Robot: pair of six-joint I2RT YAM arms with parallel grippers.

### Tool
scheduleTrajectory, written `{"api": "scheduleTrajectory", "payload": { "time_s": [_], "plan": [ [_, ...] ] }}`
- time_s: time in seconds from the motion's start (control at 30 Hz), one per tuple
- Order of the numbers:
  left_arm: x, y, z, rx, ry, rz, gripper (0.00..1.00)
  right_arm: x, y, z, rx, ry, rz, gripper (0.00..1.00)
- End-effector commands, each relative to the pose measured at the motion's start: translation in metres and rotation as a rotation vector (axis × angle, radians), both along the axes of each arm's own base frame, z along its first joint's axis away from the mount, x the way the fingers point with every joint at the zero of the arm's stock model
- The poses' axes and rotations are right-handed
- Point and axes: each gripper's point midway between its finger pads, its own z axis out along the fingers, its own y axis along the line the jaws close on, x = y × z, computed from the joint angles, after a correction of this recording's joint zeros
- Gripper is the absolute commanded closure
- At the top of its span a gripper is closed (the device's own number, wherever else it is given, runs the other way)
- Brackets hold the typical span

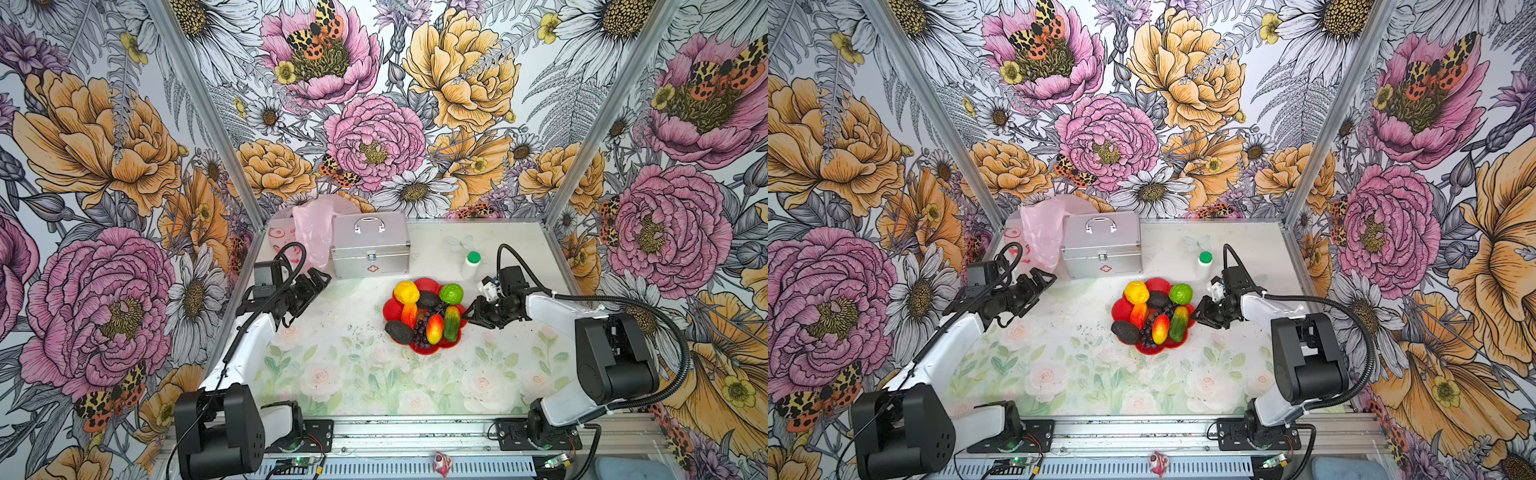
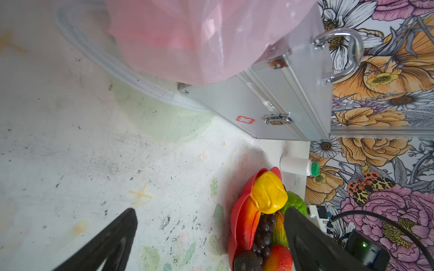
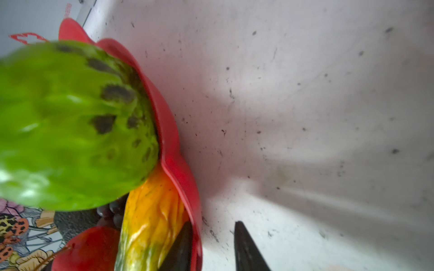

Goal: Place the fruits into the plastic bag
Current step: Move the plate to the center of the table, then move the plastic bag to the middle-left of the table.

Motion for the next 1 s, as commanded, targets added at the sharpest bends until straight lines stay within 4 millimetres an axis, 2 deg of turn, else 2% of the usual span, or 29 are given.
{"api": "scheduleTrajectory", "payload": {
  "time_s": [0.0, 0.1, 0.2, 0.3, 0.4, 0.53, 0.67, 0.83, 0.87, 0.97],
  "plan": [
    [-0.001, 0.010, 0.026, 0.114, -0.062, -0.001, 0.01, -0.005, -0.007, 0.013, -0.010, -0.029, -0.019, 0.60],
    [-0.002, 0.022, 0.050, 0.200, -0.104, 0.029, 0.01, -0.013, -0.008, 0.029, 0.008, -0.045, -0.041, 0.55],
    [0.004, 0.042, 0.077, 0.311, -0.140, 0.083, 0.01, -0.023, -0.011, 0.053, 0.021, -0.087, -0.076, 0.52],
    [0.024, 0.058, 0.106, 0.342, -0.182, 0.127, 0.01, -0.028, -0.013, 0.077, 0.034, -0.134, -0.105, 0.49],
    [0.059, 0.069, 0.116, 0.354, -0.180, 0.132, 0.01, -0.023, -0.013, 0.101, 0.051, -0.178, -0.121, 0.46],
    [0.110, 0.073, 0.110, 0.347, -0.156, 0.098, 0.01, -0.006, -0.010, 0.136, 0.079, -0.242, -0.137, 0.41],
    [0.147, 0.067, 0.110, 0.342, -0.167, 0.051, 0.05, 0.008, -0.009, 0.164, 0.097, -0.295, -0.151, 0.37],
    [0.177, 0.059, 0.097, 0.343, -0.138, 0.018, 0.08, 0.021, -0.007, 0.179, 0.108, -0.319, -0.149, 0.36],
    [0.186, 0.059, 0.080, 0.336, -0.106, 0.009, 0.09, 0.023, -0.006, 0.180, 0.111, -0.318, -0.148, 0.36],
    [0.202, 0.056, 0.070, 0.319, -0.092, 0.005, 0.20, 0.029, -0.005, 0.183, 0.112, -0.319, -0.147, 0.36]
  ]
}}
